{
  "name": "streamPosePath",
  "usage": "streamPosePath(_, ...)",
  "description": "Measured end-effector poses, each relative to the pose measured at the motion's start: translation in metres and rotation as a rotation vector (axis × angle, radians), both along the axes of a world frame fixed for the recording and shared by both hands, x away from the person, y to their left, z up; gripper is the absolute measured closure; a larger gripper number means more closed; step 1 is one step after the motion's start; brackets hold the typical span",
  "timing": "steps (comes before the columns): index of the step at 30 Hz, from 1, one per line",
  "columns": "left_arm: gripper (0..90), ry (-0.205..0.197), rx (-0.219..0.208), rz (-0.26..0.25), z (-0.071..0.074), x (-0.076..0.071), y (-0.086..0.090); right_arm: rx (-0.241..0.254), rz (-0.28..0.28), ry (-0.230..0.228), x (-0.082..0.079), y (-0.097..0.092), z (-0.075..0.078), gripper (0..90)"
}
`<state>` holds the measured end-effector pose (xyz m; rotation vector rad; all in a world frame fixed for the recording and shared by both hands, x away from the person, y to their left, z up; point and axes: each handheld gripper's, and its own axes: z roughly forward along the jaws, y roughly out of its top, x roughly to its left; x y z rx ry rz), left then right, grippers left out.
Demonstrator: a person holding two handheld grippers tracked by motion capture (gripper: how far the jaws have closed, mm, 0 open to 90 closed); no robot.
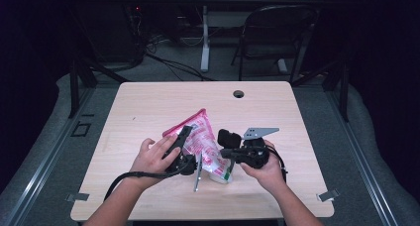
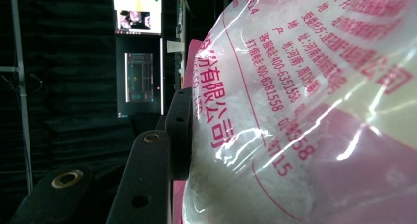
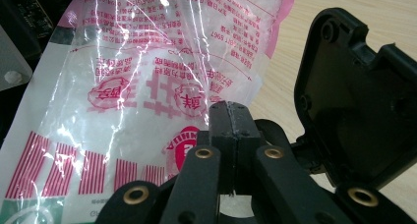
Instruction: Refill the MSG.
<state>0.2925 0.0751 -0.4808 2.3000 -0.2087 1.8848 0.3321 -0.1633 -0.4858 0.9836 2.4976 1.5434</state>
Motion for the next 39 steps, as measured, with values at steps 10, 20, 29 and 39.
streamPosePath(10, 64.6, -0.003, 0.002, 0.0, 0.0003, 0.0, -0.0003, -0.001, 0.001, -0.001, 0.0002, -0.0005, 0.0001, 90.0)
streamPosePath(20, 64.7, -0.004, 0.002, -0.001, 0.0005, 0.0, -0.0005, 0.001, -0.003, -0.001, 0.0002, -0.0004, -0.0001, 90.0)
streamPosePath(29, 64.7, -0.007, 0.002, -0.003, 0.0005, -0.0001, -0.0006, -0.002, -0.001, -0.001, 0.0002, -0.0004, 0.0, 90.0)
streamPosePath(39, 64.8, -0.011, 0.003, -0.004, 0.0008, -0.0001, -0.0007, 0.0, 0.0, -0.001, 0.0003, -0.0005, 0.0001, 90.0)
